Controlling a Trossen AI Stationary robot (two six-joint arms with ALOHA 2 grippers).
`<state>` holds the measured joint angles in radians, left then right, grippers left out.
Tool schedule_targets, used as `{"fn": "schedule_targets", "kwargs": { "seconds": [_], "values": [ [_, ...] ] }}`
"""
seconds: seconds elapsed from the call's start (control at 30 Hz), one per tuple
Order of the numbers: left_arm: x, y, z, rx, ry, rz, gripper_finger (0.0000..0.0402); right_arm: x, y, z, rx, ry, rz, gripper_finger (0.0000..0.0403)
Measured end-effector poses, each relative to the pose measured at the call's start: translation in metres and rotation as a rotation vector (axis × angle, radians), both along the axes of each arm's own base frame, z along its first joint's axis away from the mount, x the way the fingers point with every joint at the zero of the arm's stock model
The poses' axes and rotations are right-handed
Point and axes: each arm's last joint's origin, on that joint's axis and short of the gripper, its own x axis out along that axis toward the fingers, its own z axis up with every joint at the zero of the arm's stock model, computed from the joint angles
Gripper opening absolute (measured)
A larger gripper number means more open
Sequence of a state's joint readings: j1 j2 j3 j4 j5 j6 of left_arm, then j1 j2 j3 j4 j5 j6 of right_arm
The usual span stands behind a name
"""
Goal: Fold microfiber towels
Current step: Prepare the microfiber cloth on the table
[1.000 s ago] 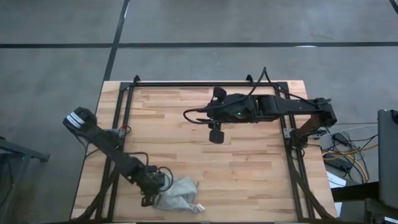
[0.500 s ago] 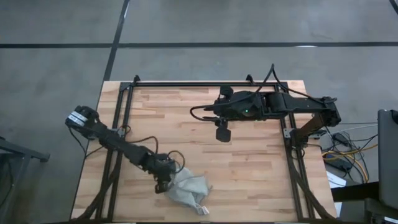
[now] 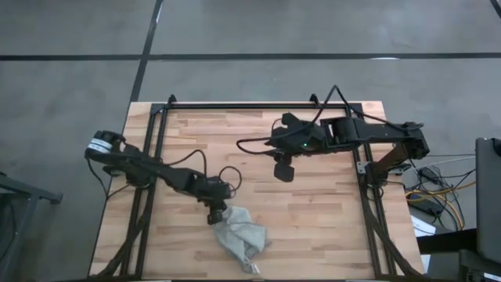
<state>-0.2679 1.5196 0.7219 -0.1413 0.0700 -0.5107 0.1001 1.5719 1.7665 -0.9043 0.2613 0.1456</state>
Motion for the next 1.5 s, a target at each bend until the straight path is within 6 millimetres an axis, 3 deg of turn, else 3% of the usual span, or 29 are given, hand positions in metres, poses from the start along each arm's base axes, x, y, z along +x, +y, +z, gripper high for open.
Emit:
{"fn": "schedule_targets", "kwargs": {
  "seconds": [0.33,0.57,0.9,1.2,1.5],
  "values": [
    [0.003,0.014,0.0,0.03,-0.013,-0.022,0.0,0.003,0.005,-0.042,0.13,0.118,-0.025,0.0121],
    [0.006,0.028,0.0,0.041,-0.016,0.016,0.0,0.005,0.016,-0.055,0.18,0.121,-0.032,0.011],
    [0.009,0.045,0.0,0.07,-0.024,0.042,0.0,0.001,0.041,-0.066,0.263,0.147,-0.047,0.011],
    [0.009,0.047,0.001,0.086,-0.03,0.026,0.0,-0.002,0.073,-0.077,0.359,0.11,-0.052,0.0101],
    [0.016,0.046,0.01,0.1,-0.071,0.003,0.0,0.0,0.09,-0.111,0.48,0.058,-0.092,0.0089]
  ]
}}
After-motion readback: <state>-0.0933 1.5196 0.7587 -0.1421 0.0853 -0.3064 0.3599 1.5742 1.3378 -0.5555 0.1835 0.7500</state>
